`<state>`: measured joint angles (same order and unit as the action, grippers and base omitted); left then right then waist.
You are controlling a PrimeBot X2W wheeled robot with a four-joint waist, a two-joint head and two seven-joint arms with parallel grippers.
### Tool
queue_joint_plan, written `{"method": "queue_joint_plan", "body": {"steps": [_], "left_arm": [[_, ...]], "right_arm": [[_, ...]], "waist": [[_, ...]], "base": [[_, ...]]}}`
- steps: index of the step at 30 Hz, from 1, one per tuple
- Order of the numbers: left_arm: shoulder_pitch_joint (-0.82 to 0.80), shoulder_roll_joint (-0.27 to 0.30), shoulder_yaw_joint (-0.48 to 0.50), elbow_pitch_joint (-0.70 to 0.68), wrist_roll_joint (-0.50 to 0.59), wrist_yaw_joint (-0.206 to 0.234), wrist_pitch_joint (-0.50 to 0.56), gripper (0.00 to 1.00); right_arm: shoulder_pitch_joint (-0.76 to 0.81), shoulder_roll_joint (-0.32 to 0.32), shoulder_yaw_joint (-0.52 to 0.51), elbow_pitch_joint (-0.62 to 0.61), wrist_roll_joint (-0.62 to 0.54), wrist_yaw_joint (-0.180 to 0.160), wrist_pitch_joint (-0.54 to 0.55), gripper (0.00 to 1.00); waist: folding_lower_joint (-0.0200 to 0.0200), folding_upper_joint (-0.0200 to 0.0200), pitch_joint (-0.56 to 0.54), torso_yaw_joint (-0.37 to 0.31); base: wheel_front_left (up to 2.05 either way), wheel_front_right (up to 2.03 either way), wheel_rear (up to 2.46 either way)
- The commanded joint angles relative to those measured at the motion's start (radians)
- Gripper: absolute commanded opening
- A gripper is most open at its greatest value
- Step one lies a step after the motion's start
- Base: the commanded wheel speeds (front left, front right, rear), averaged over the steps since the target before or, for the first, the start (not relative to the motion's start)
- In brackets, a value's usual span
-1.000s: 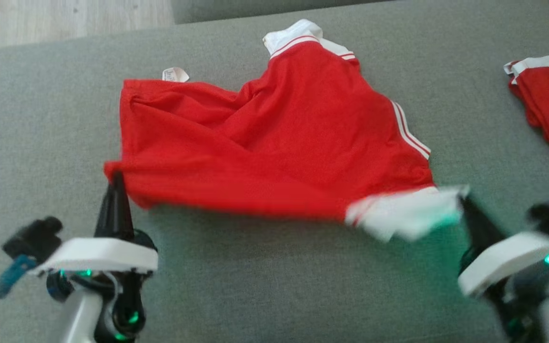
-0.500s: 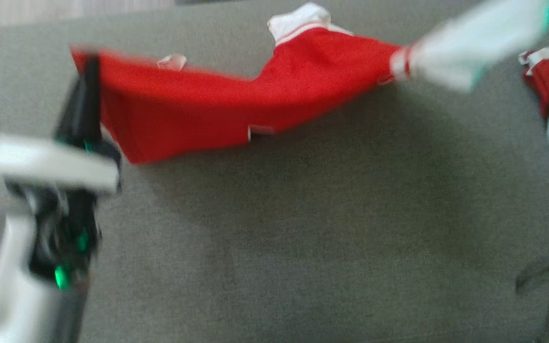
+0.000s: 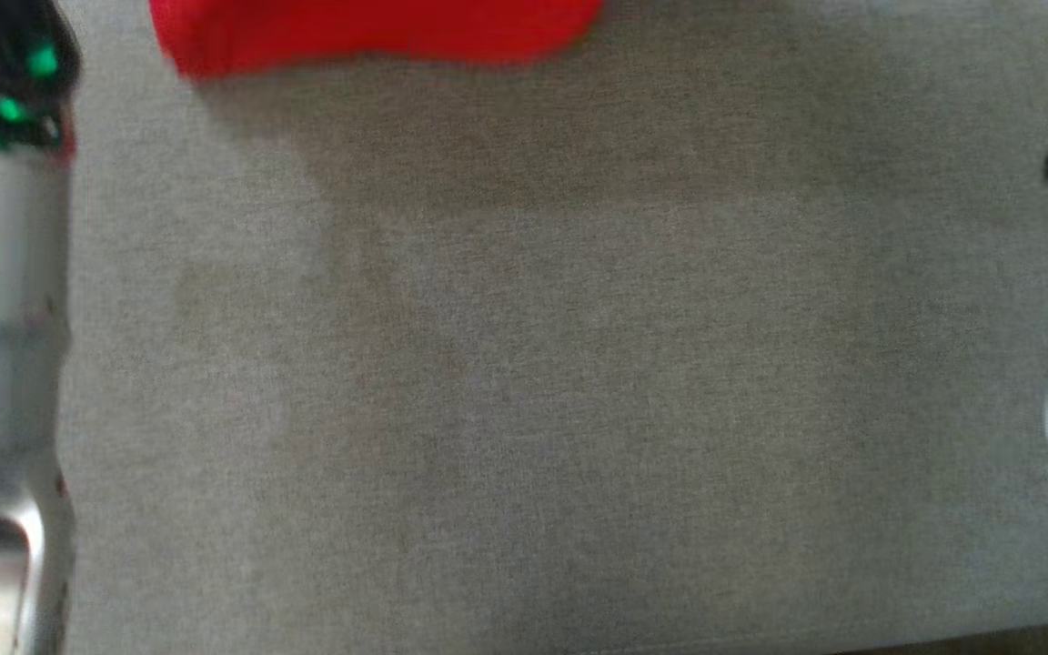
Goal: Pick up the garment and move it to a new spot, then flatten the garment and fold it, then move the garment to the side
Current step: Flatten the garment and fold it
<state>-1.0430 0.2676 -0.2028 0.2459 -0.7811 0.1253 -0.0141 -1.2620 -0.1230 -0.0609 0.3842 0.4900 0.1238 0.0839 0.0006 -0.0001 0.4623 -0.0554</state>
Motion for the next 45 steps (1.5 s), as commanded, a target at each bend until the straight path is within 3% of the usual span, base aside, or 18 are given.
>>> {"method": "queue_joint_plan", "body": {"steps": [1,6,10,14,20,26,30,35,39,45], "left_arm": [[-0.070,0.044,0.031,-0.011,0.026,-0.013,-0.042,0.00],[-0.159,0.029,0.047,0.064,0.046,-0.082,-0.189,0.00],[-0.087,0.009,0.039,0.098,0.054,-0.120,-0.225,0.00],[0.039,-0.006,0.011,0.122,0.087,-0.136,-0.238,0.00],[0.400,-0.039,-0.057,0.133,0.122,-0.107,-0.239,0.00],[0.750,-0.064,-0.091,0.023,0.059,-0.051,-0.151,0.00],[0.918,-0.069,-0.092,-0.108,0.025,0.011,-0.103,0.00],[1.046,-0.048,-0.089,-0.238,-0.002,0.071,-0.033,0.00],[1.110,-0.013,-0.085,-0.304,-0.007,0.111,0.023,0.00],[1.200,0.038,-0.080,-0.397,-0.006,0.181,0.104,0.00]], "right_arm": [[-0.074,-0.005,0.016,-0.013,-0.004,0.007,-0.056,0.00],[-0.184,-0.086,0.107,0.071,0.014,0.007,-0.250,0.00],[-0.111,-0.145,0.212,0.114,0.042,0.007,-0.248,0.00],[0.012,-0.190,0.305,0.142,0.066,0.007,-0.171,0.00],[0.329,-0.293,0.409,0.109,0.102,0.007,0.182,0.00],[0.713,-0.364,0.317,-0.196,0.088,0.007,0.522,0.00],[1.006,-0.302,0.165,-0.455,0.026,0.007,0.712,0.00],[1.302,-0.132,0.052,-0.713,-0.051,0.007,0.896,0.00],[1.427,-0.024,0.033,-0.821,-0.096,0.007,0.983,0.00],[1.493,0.037,0.009,-0.881,-0.146,0.007,1.033,0.00]], "waist": [[-0.0006,0.0001,-0.002,0.001],[-0.0006,0.0001,-0.019,0.003],[-0.0006,0.0001,-0.029,0.005],[-0.0006,0.0001,-0.049,0.008],[-0.0006,0.0001,-0.130,0.021],[-0.0006,0.0001,-0.217,0.042],[-0.0006,0.0001,-0.247,0.063],[-0.0006,0.0001,-0.261,0.075],[-0.0006,0.0001,-0.273,0.063],[-0.0006,0.0001,-0.281,0.043]], "base": [[0.00,0.00,0.00],[0.00,0.00,0.00],[0.00,0.00,0.00],[0.00,0.00,0.00],[0.00,0.00,0.00],[0.00,0.00,0.00],[0.00,0.00,0.00],[0.00,0.00,0.00],[0.00,0.00,0.00],[0.00,0.00,0.00]]}}
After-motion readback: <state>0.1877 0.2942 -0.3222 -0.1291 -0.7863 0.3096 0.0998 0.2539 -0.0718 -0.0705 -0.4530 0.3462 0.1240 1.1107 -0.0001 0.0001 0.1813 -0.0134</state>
